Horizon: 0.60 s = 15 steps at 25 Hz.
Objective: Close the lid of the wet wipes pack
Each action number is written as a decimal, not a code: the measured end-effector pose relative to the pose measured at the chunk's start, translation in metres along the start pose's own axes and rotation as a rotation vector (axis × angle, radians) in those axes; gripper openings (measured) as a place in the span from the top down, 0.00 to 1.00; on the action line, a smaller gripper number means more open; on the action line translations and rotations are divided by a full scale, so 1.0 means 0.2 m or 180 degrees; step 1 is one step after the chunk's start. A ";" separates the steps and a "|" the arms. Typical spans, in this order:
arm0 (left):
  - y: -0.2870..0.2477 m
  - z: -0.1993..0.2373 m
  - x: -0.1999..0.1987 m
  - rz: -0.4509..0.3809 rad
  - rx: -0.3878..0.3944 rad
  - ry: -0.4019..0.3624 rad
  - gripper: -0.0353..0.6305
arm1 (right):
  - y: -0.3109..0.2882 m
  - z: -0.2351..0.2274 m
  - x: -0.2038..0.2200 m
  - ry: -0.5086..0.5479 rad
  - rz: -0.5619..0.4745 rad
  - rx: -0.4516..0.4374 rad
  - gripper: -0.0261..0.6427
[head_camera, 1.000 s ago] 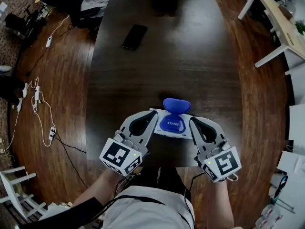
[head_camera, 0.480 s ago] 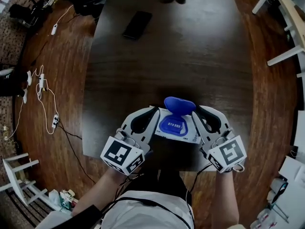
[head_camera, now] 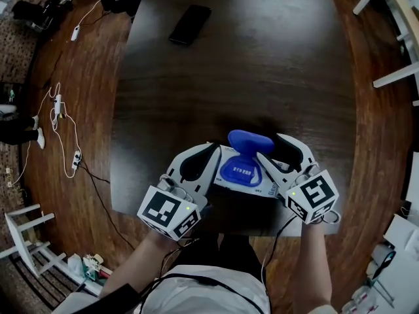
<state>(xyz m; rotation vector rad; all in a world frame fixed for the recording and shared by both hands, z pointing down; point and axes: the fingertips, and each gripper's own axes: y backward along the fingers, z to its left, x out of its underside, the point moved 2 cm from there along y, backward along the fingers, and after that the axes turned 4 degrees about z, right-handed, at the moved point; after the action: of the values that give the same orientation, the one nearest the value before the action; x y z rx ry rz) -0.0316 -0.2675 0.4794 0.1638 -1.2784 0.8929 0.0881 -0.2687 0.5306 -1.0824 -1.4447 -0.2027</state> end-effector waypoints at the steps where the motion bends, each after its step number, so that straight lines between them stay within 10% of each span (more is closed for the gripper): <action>1: 0.00 0.00 0.01 0.0005 -0.0004 0.0009 0.94 | -0.01 0.00 0.01 -0.0024 0.0006 -0.0010 0.65; 15: 0.08 0.01 0.02 -0.0011 -0.0004 -0.0007 0.94 | -0.01 0.04 0.02 -0.0119 -0.0026 -0.0023 0.65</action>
<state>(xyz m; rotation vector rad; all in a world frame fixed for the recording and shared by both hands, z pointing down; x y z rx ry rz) -0.0429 -0.2559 0.4773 0.1660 -1.2802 0.8892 0.0827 -0.2617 0.5329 -1.0916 -1.4831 -0.1945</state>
